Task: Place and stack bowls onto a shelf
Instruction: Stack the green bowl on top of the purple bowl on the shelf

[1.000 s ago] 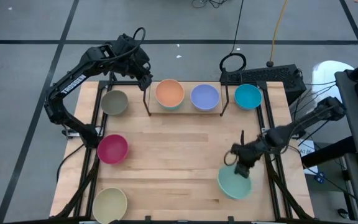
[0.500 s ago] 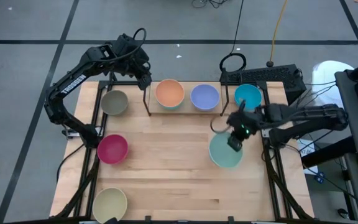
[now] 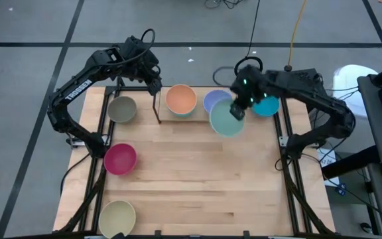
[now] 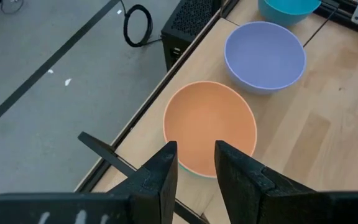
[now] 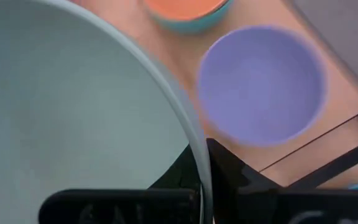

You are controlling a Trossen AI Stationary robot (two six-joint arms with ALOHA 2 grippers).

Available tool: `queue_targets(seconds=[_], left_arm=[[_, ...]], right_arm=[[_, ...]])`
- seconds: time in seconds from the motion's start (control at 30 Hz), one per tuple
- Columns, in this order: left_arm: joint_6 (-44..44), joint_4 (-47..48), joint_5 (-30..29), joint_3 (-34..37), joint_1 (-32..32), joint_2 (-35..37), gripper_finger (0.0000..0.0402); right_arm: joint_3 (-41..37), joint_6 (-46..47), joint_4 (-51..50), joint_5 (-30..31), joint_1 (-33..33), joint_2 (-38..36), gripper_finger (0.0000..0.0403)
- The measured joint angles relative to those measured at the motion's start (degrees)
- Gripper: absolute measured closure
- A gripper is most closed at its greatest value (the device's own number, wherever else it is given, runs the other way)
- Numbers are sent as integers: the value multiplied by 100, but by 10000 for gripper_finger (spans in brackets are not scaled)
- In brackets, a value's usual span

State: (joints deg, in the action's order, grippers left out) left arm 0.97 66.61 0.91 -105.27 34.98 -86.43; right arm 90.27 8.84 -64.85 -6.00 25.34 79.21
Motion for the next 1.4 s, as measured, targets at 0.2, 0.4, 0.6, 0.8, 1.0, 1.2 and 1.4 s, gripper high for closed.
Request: queue_targets(seconds=[0.2,0.4,0.6,0.8,1.0,1.2,1.4], left_arm=[[-60,0,0,0,0,0,289],[-134,-2,0,0,0,0,289],[-153,-7,0,0,0,0,289],[-153,-9,0,0,0,0,289],[-153,-11,0,0,0,0,289],[-151,-13,2,0,0,0,289],[-151,-13,2,0,0,0,289]], right_arm=[[671,-799,-9,-117,777,656,403],[1081,-1397,-7,-775,1260,1344,403],[1107,-1676,-78,-777,1624,1988,403],[1109,-1981,-185,-780,1840,2511,403],[1109,-2471,-181,-766,1923,2809,403],[1111,-2775,-7,-745,1932,3025,400],[1111,-2950,304,-758,1932,3067,379]])
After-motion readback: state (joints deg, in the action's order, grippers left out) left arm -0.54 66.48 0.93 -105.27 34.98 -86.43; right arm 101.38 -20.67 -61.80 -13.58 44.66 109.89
